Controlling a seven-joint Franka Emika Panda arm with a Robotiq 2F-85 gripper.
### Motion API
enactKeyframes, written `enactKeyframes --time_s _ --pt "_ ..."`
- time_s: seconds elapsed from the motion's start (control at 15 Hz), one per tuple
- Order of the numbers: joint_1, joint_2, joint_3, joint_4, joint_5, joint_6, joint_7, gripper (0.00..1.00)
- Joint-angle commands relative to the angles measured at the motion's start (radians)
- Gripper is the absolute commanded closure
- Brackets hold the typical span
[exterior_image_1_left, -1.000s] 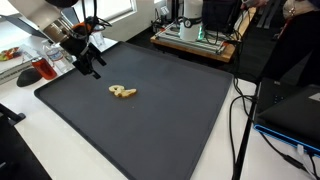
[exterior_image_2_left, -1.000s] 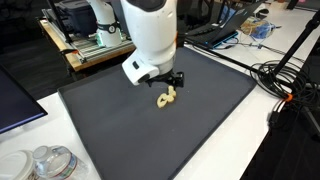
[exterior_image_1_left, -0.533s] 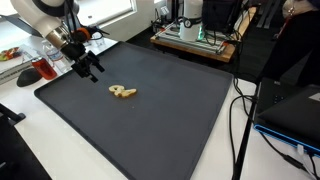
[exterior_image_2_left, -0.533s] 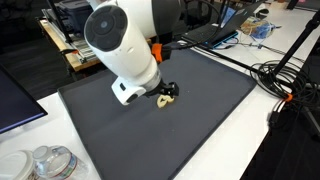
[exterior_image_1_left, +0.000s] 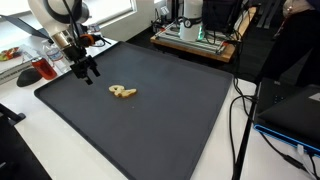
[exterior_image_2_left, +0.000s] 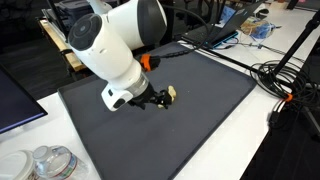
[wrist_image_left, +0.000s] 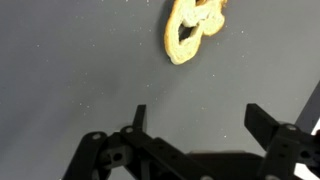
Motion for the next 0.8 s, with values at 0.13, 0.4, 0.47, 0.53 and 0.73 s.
enactKeyframes --time_s 0.13,0.4,0.47,0.53,0.73 --pt "-0.041 -0.206 0.028 -0.328 0.103 0.157 -0.182 0.00" --pt "-0.053 -0.323 0.032 -0.505 0.220 0.214 -0.318 0.00" --pt "-0.049 -0.350 0.028 -0.544 0.240 0.220 -0.350 0.00" --pt "-0.041 -0.376 0.023 -0.582 0.257 0.230 -0.376 0.00" --pt "-0.011 -0.467 0.018 -0.699 0.298 0.259 -0.446 0.00"
